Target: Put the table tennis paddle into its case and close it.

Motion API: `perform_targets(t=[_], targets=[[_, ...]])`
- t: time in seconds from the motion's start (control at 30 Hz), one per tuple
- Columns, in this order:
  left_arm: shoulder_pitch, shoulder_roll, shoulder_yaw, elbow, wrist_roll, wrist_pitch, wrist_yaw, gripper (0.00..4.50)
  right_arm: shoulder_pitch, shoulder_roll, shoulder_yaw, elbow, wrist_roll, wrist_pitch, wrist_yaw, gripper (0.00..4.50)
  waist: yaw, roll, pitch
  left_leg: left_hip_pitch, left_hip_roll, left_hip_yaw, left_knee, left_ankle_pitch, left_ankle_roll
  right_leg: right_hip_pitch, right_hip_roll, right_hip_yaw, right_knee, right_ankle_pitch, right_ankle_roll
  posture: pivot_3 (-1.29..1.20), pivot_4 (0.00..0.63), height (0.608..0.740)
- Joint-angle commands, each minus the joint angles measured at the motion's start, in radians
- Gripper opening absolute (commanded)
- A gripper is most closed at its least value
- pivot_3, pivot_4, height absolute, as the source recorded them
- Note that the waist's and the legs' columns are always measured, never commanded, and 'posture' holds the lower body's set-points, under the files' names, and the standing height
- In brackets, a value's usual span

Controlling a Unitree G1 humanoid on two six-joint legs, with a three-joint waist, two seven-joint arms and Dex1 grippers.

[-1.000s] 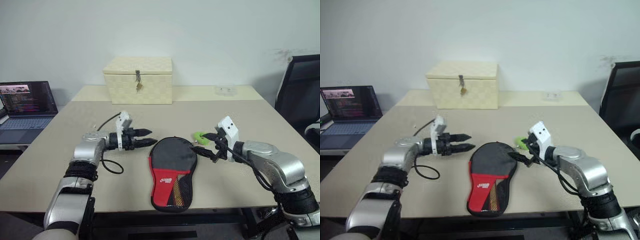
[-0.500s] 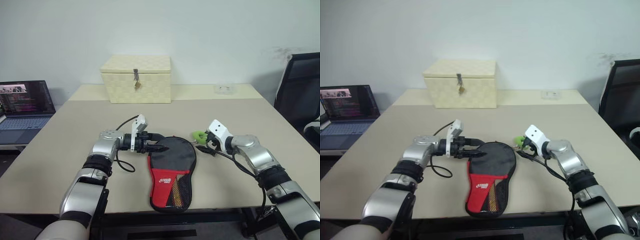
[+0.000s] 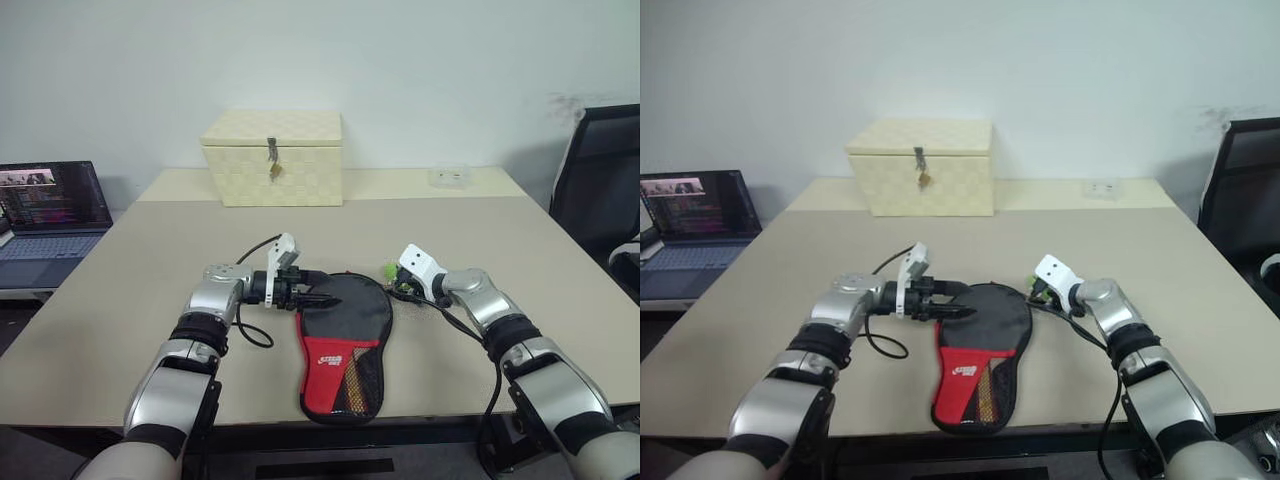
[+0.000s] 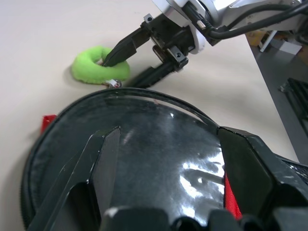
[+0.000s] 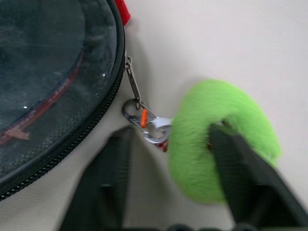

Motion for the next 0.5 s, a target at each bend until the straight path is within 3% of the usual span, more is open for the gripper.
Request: perform_targets(t=[0.03,0.13,0.17,0.33,0.5], targets=[[0.004,-0.023,-0.015,-0.026,0.012,-0.032,-0.021,3.48,-0.026,0.001,-0.007,-0.006,-0.022,-0.010,0.005,1.13,0.000,0.000,0.000,0.000,0.000,0.000,0.000,0.000,0.000,0.000,0.000,0.000,0.000,0.000,0.000,0.00,0.150,0.740],[0.010,-0.038,-0.027,0.002,0.029,-0.057,-0.021,3.48,-0.021,0.002,-0.015,-0.031,-0.026,0.002,0.008,0.13,0.000,0.000,0.000,0.000,0.000,0.000,0.000,0.000,0.000,0.000,0.000,0.000,0.001,0.000,0.000,0.00,0.150,0.740],[0.013,-0.041,-0.031,0.012,0.035,-0.066,-0.022,3.48,-0.017,0.002,-0.017,-0.042,-0.027,0.007,0.011,0.02,0.000,0.000,0.000,0.001,0.000,0.000,0.000,0.000,0.000,0.000,0.000,0.000,0.001,0.000,0.000,0.00,0.150,0.740],[0.027,-0.058,-0.045,0.068,0.076,-0.152,-0.008,3.48,0.005,-0.004,-0.019,-0.101,-0.025,0.035,0.026,0.02,-0.001,0.000,0.000,0.001,0.000,0.001,0.000,0.000,0.000,0.000,0.000,0.001,0.002,0.000,0.000,0.00,0.150,0.740],[0.039,-0.074,-0.082,0.167,0.174,-0.346,0.091,3.48,0.049,-0.019,-0.022,-0.191,-0.023,0.080,0.035,0.02,0.001,0.000,0.000,0.001,0.000,0.001,0.000,0.000,0.000,0.000,0.000,0.001,0.003,0.000,0.000,0.00,0.150,0.740]])
